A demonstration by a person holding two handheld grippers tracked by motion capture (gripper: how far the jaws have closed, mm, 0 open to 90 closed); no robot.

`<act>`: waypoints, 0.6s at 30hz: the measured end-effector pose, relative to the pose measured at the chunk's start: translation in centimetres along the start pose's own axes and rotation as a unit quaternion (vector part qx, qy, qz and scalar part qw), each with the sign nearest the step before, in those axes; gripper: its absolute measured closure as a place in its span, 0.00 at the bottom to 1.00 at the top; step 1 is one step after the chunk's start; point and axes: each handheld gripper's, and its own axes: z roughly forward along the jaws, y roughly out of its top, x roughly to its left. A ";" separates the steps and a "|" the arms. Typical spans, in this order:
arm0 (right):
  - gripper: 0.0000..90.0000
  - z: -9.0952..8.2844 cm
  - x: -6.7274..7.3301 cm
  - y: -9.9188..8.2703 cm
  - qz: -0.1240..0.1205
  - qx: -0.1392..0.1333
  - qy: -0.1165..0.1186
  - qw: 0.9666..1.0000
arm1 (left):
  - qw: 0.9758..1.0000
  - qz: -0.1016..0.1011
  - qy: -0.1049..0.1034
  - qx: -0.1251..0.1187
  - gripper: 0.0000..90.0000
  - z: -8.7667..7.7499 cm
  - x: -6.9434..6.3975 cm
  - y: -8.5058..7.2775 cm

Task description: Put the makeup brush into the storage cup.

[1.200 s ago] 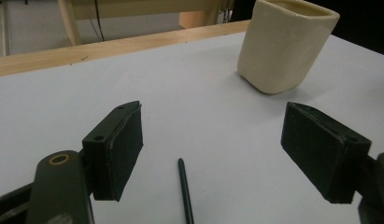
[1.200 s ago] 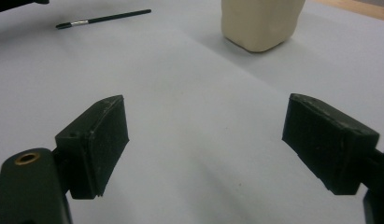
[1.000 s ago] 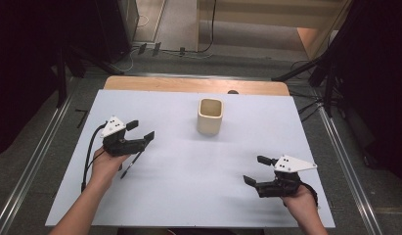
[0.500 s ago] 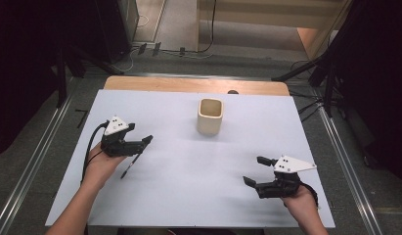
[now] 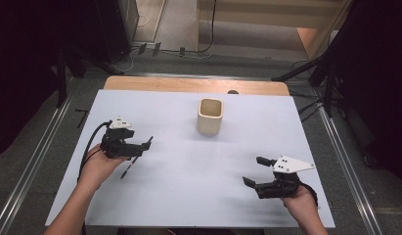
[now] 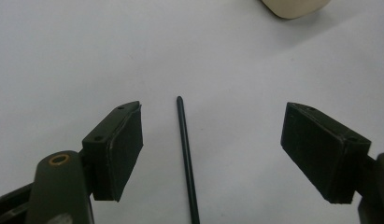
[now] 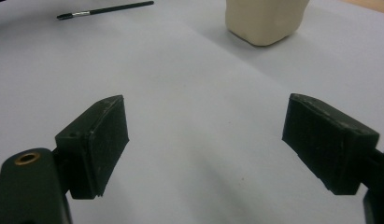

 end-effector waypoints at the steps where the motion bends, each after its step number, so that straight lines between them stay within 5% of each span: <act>1: 0.17 0.0 0.0 0.0 0.000 0.000 0.000 1.000 | 1.000 -0.003 0.000 0.006 0.24 0.0 0.0 0.1; 10: 0.17 0.1 0.0 0.0 -0.001 0.005 0.001 1.000 | 0.998 -0.003 -0.016 0.055 0.24 -0.2 -0.1 0.7; 18: 0.17 0.1 0.0 -0.1 -0.001 0.007 0.000 1.000 | 0.993 -0.003 -0.017 0.117 0.24 0.1 0.0 1.2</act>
